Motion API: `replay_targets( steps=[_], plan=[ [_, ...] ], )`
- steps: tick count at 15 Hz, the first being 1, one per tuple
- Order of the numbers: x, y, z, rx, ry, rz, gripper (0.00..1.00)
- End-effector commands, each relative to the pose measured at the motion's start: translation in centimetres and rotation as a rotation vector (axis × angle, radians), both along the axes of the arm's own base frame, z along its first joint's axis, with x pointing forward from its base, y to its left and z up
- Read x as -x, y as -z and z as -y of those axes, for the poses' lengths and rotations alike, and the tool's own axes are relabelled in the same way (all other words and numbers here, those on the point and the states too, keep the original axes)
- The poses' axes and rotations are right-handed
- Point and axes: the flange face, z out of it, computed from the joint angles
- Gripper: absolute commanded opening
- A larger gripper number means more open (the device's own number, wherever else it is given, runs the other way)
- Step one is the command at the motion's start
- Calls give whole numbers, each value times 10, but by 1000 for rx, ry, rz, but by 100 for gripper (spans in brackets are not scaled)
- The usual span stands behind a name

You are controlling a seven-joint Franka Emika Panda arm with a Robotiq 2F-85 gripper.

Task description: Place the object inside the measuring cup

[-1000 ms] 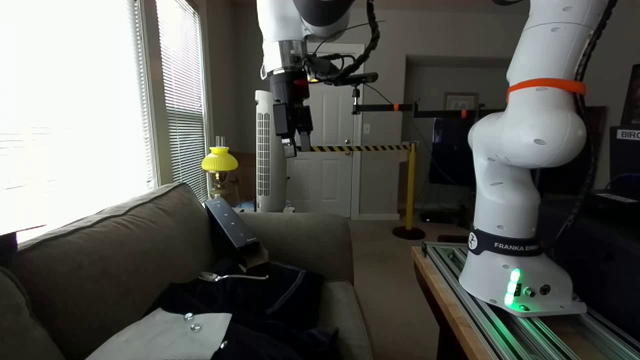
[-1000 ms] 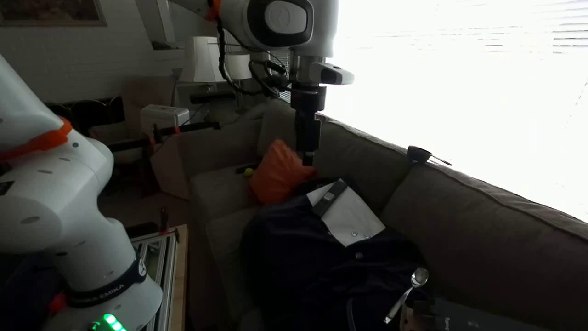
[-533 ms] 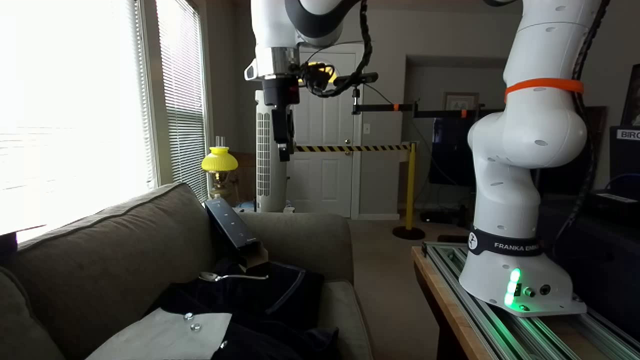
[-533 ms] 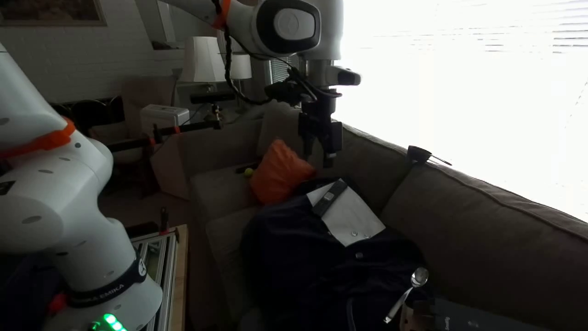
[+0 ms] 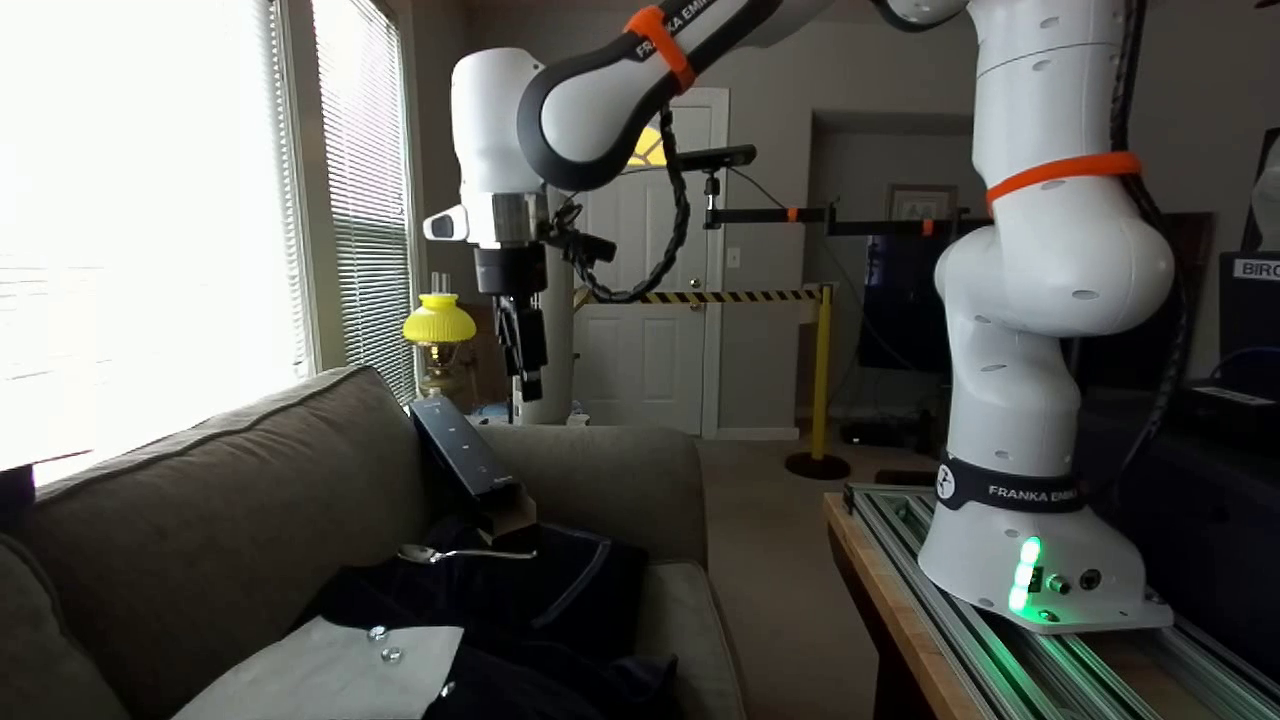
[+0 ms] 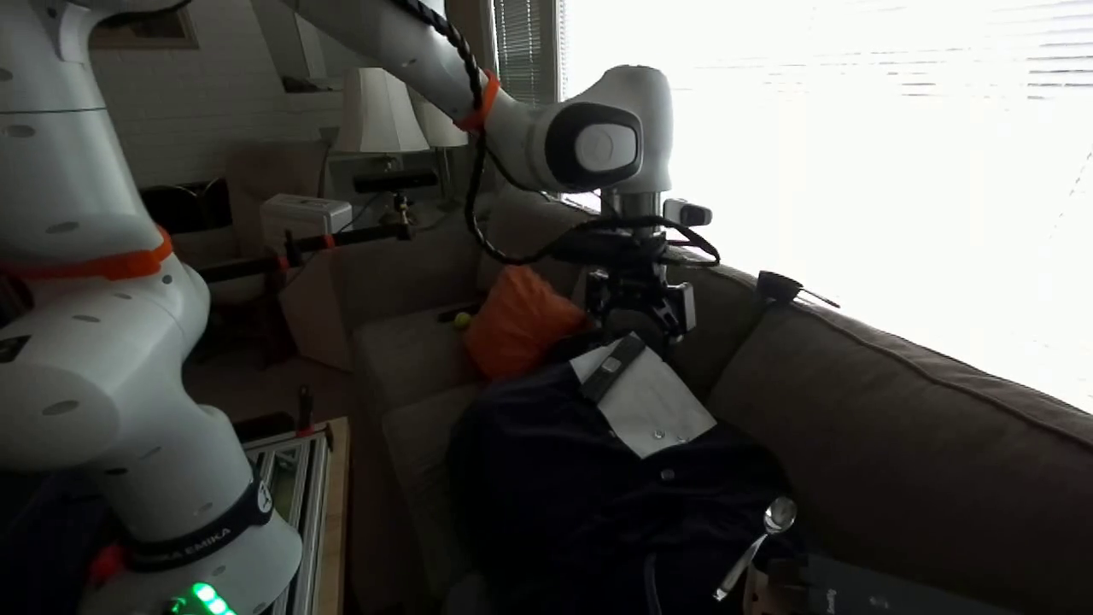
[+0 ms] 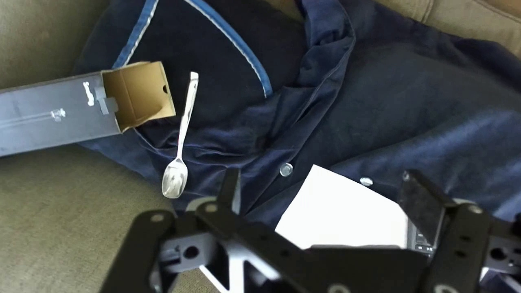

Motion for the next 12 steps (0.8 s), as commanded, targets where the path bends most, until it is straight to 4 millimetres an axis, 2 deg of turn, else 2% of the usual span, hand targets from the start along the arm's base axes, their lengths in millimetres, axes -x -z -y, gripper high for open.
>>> replay_targets(
  steps=[1, 3, 4, 5, 7, 9, 11, 12],
  plan=[
    [-19, 38, -2, 21, -200, 13, 100],
    [-23, 57, -3, -17, -269, 7, 100],
    [-20, 60, 1, -23, -160, -101, 100],
    [-15, 52, -3, -9, -196, -22, 100],
    [-15, 61, 0, -12, -180, -75, 100],
    [-17, 60, 1, -12, -176, -82, 100],
    [-23, 64, -3, -11, -227, -28, 100],
    [-27, 68, -3, -28, -310, 14, 100]
  ],
)
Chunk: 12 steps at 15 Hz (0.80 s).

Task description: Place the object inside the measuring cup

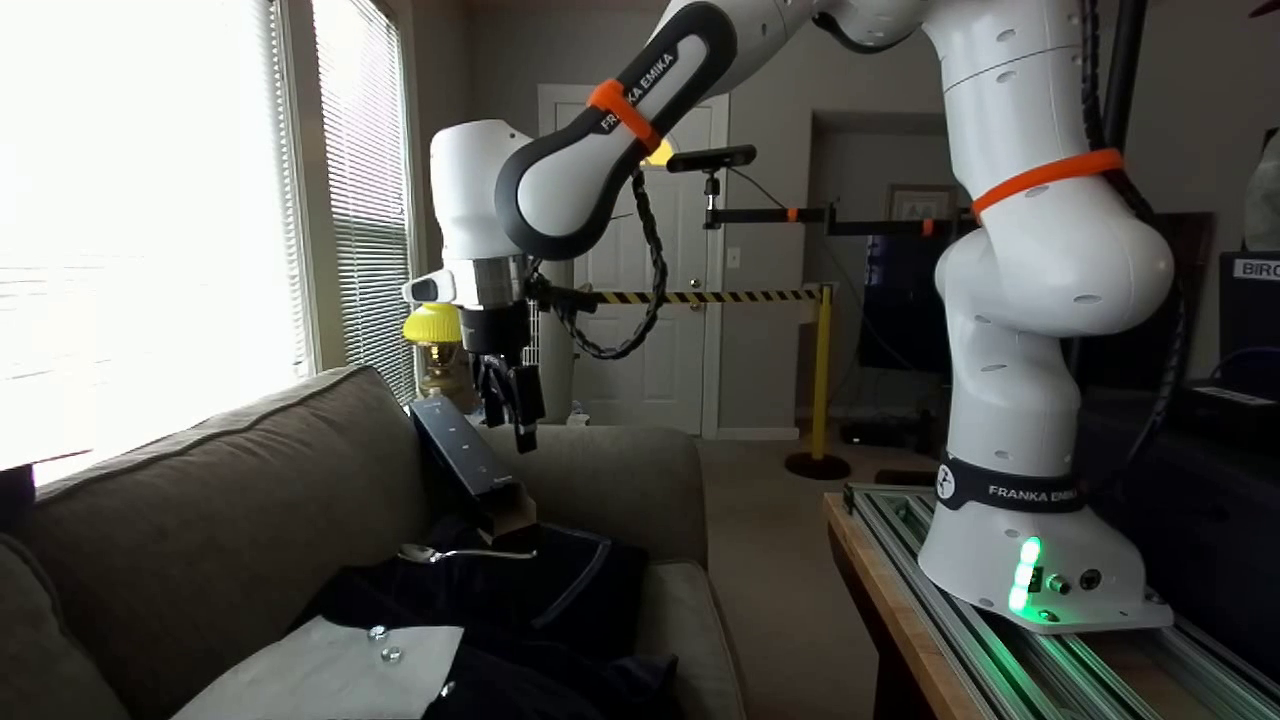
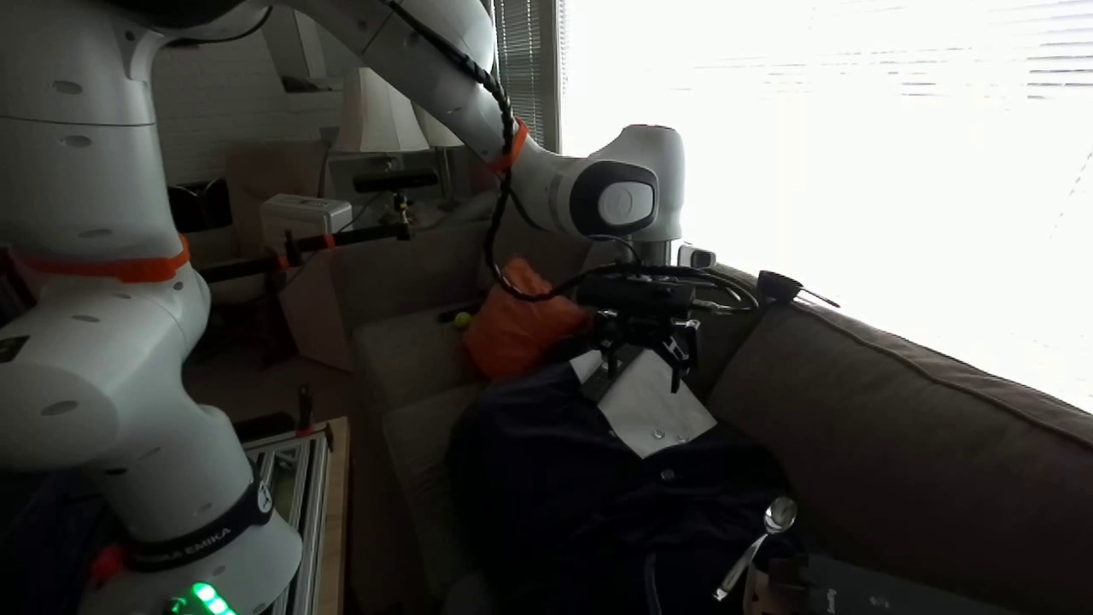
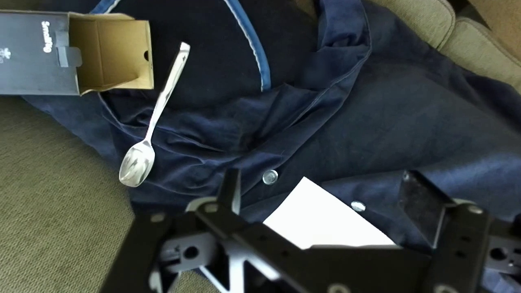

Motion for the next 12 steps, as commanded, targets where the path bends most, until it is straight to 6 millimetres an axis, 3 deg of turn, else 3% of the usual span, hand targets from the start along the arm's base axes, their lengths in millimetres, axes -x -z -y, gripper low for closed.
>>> replay_targets(
  steps=[1, 12],
  plan=[
    [-10, 14, -1, -34, -160, 102, 100],
    [-24, 118, 19, -257, -648, 252, 100]
  ],
)
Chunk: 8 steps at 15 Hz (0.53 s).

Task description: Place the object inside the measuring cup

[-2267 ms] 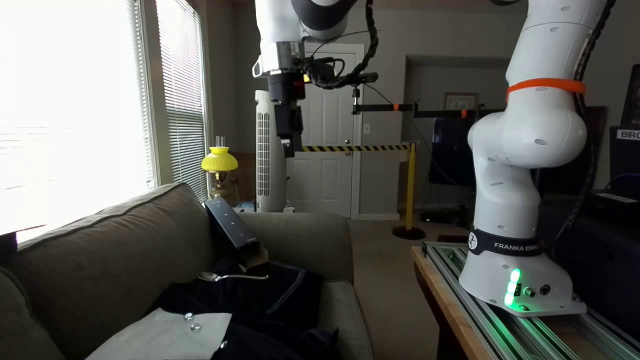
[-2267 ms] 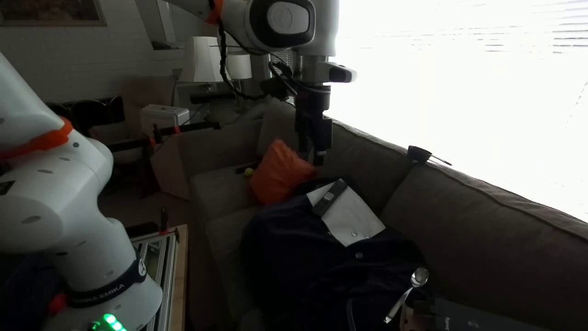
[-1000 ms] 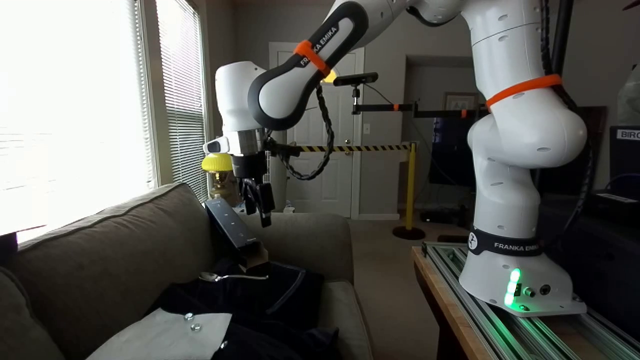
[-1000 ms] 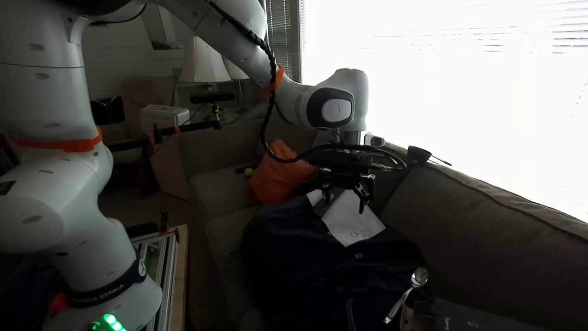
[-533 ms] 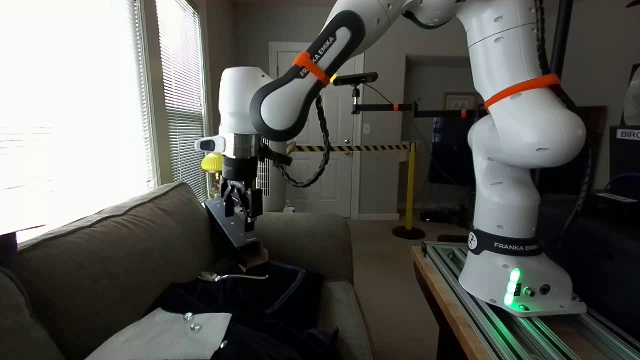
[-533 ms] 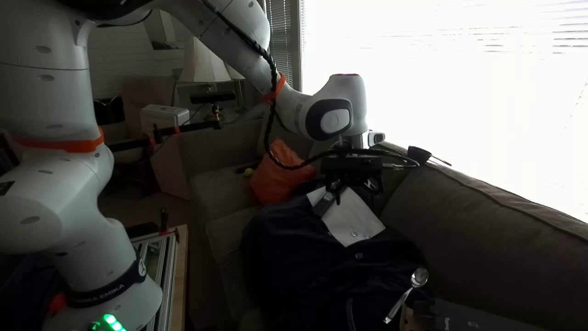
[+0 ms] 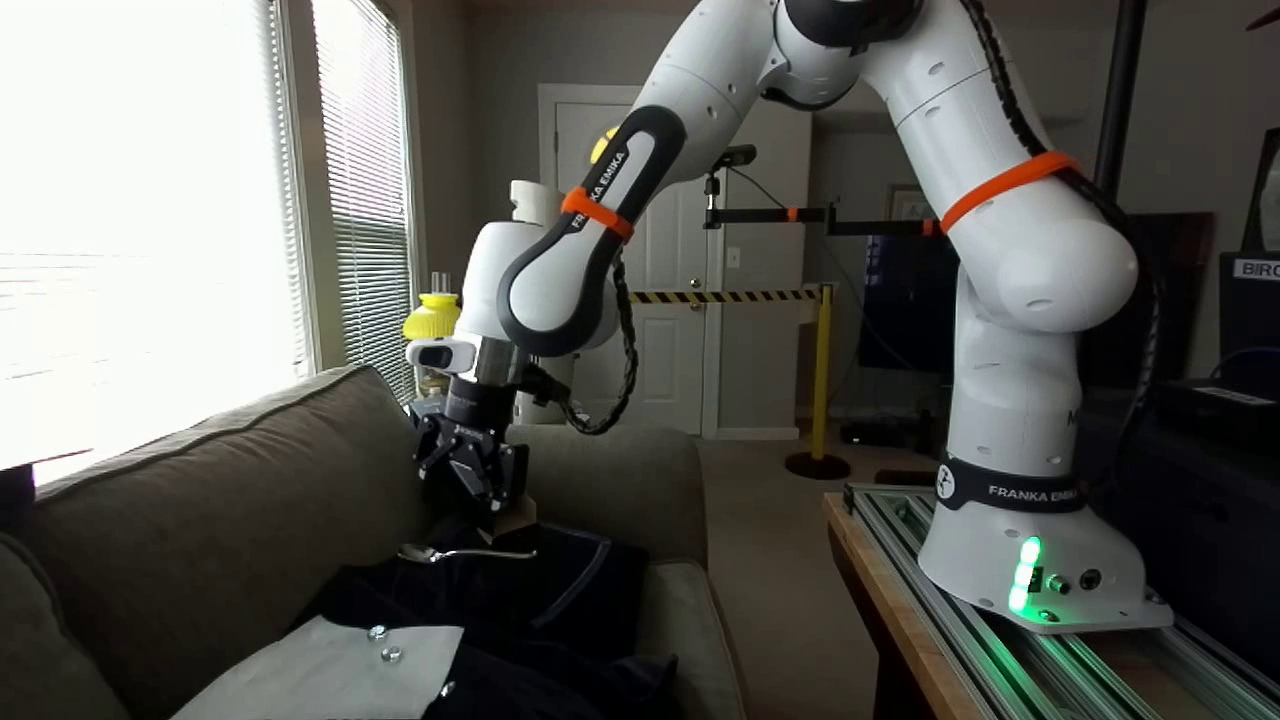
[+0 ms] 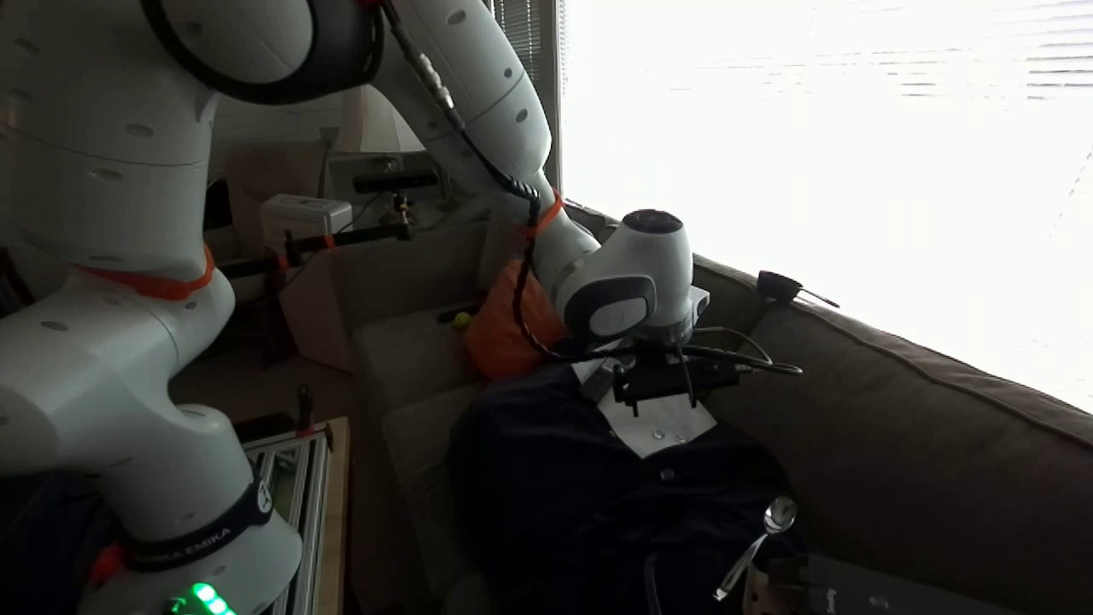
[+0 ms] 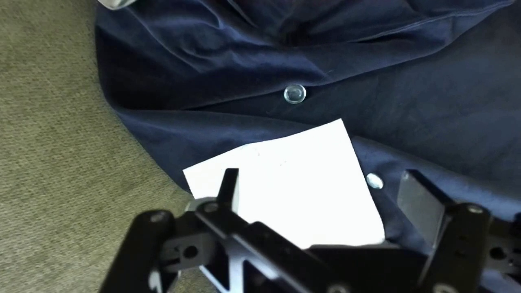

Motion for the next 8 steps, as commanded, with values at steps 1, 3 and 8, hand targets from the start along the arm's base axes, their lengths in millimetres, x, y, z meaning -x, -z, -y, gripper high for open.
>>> replay_targets(
  steps=[1, 3, 8],
  plan=[
    [-4, 34, 9, -46, -157, 15, 100],
    [-1, 50, 19, -11, -195, 5, 100],
    [5, 84, 31, -28, -210, -4, 100]
  ],
)
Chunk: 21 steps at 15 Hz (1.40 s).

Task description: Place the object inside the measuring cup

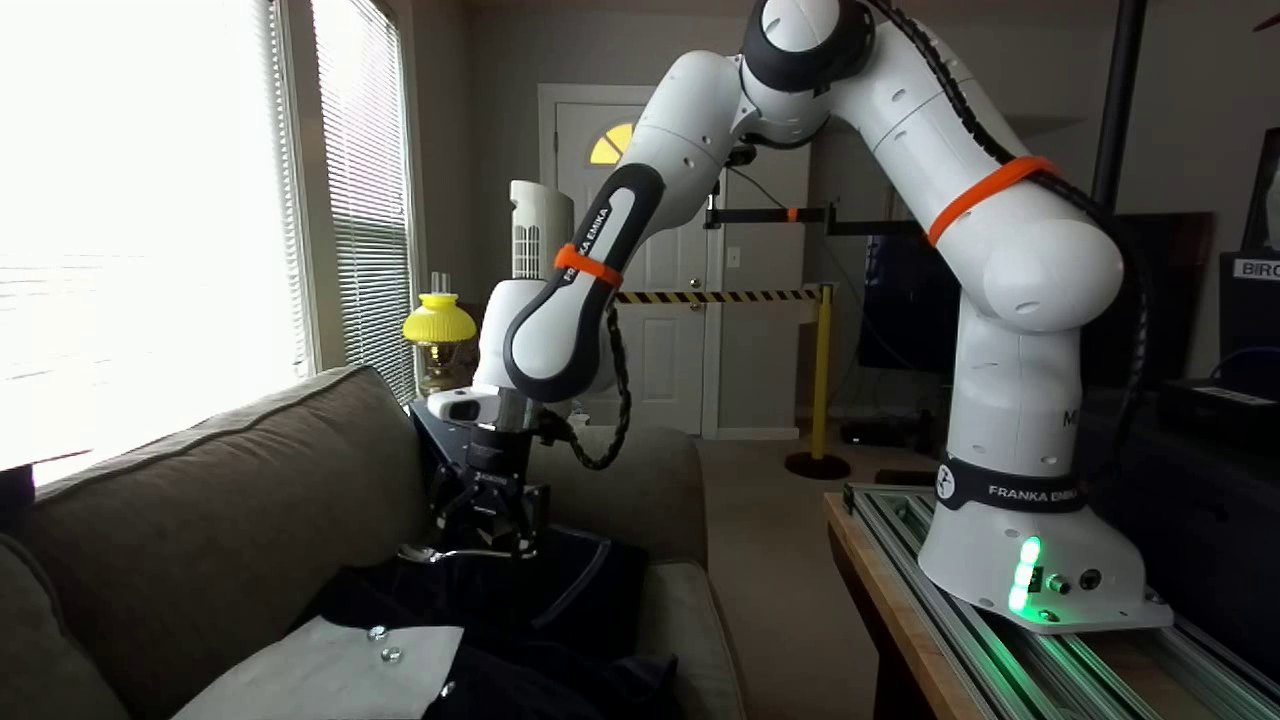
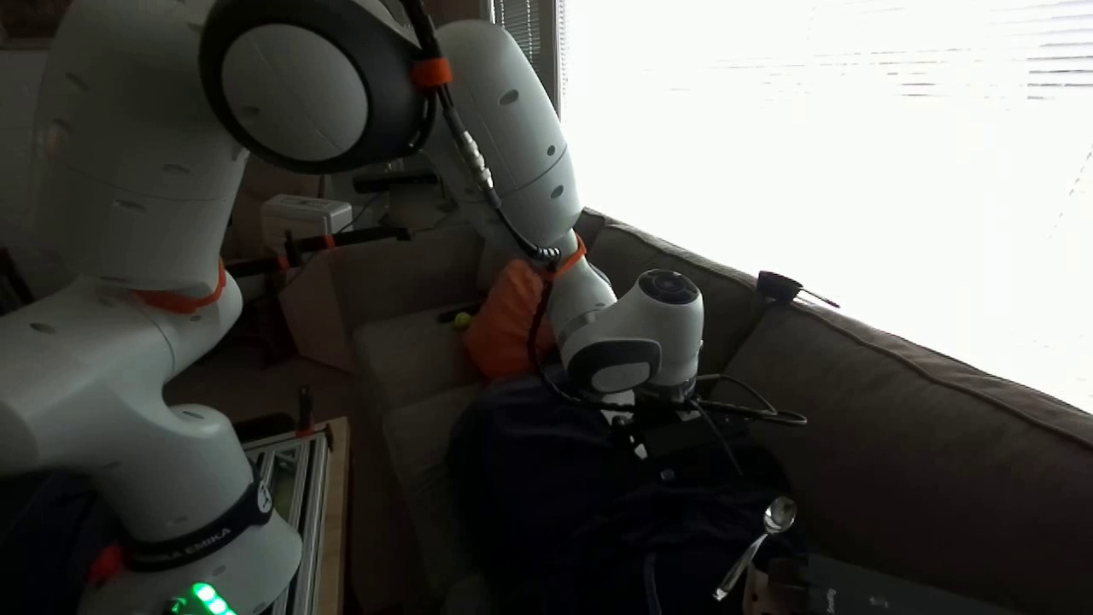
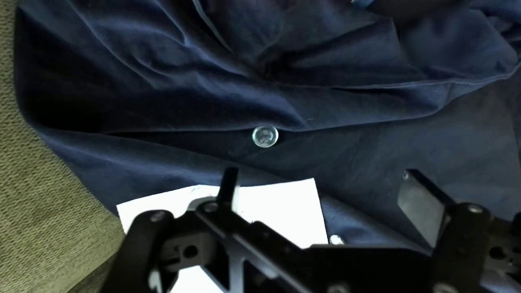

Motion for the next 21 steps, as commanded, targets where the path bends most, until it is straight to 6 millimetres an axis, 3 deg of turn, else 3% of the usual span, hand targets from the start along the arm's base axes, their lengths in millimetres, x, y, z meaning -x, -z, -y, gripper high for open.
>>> replay_targets(
  steps=[1, 2, 7, 21],
  plan=[
    [-5, 27, 2, -18, -9, 36, 100],
    [0, 12, 1, -4, -1, 9, 100],
    [-2, 24, 0, -12, 3, 17, 100],
    [-27, 80, -4, -61, -1, -17, 100]
  ],
)
